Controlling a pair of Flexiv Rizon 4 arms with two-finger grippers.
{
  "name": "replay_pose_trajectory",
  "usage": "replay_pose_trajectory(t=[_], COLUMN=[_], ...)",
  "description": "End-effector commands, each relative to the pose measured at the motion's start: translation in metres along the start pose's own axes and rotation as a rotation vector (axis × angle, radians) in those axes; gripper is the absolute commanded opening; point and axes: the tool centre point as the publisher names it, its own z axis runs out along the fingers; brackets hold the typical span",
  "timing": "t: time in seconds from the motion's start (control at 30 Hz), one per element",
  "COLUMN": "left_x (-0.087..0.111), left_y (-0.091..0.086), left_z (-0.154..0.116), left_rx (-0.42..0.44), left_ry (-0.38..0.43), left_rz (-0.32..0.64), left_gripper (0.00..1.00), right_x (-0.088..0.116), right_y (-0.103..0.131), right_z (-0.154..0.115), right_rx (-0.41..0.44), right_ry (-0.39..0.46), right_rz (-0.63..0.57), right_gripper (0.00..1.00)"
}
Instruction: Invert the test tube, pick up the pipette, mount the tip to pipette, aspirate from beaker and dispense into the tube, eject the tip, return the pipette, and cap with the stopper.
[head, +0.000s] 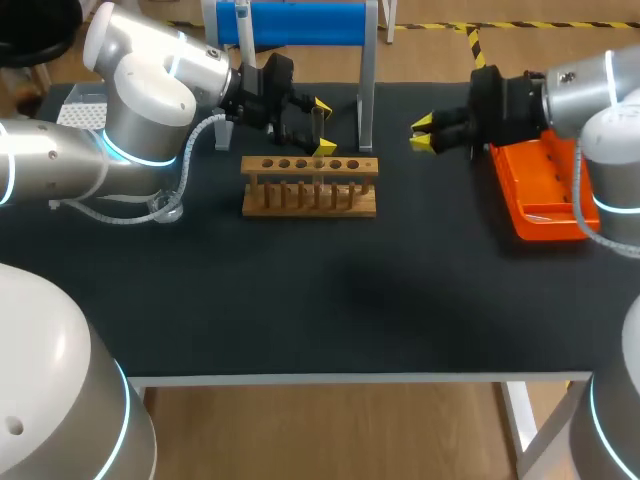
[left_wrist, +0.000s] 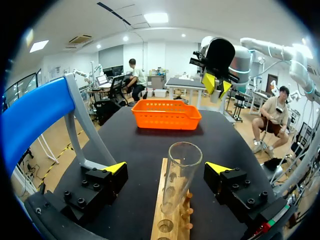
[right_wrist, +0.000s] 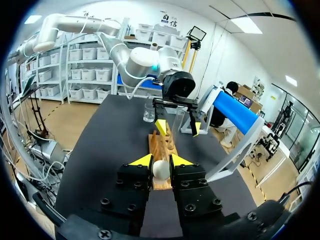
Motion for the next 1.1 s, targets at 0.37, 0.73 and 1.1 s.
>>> replay_pose_trajectory(t=[0.37, 0.73, 1.1], left_x=[-0.001, -0.001, -0.001], left_y=[0.0, 0.0, 0.0], left_z=[0.0, 0.0, 0.0], left_rx=[0.001, 0.001, 0.001], left_ry=[0.005, 0.005, 0.005], left_rz=[0.0, 0.0, 0.0], left_gripper=[1.0, 1.0, 1.0], right_x=[0.0, -0.036, -0.056], right_y=[0.0, 0.044, 0.084], right_z=[-0.001, 0.045, 0.087], right_rx=[-0.001, 0.022, 0.038], right_ry=[0.002, 0.036, 0.04], right_rz=[0.0, 0.026, 0.006], right_gripper=[0.0, 0.0, 0.0])
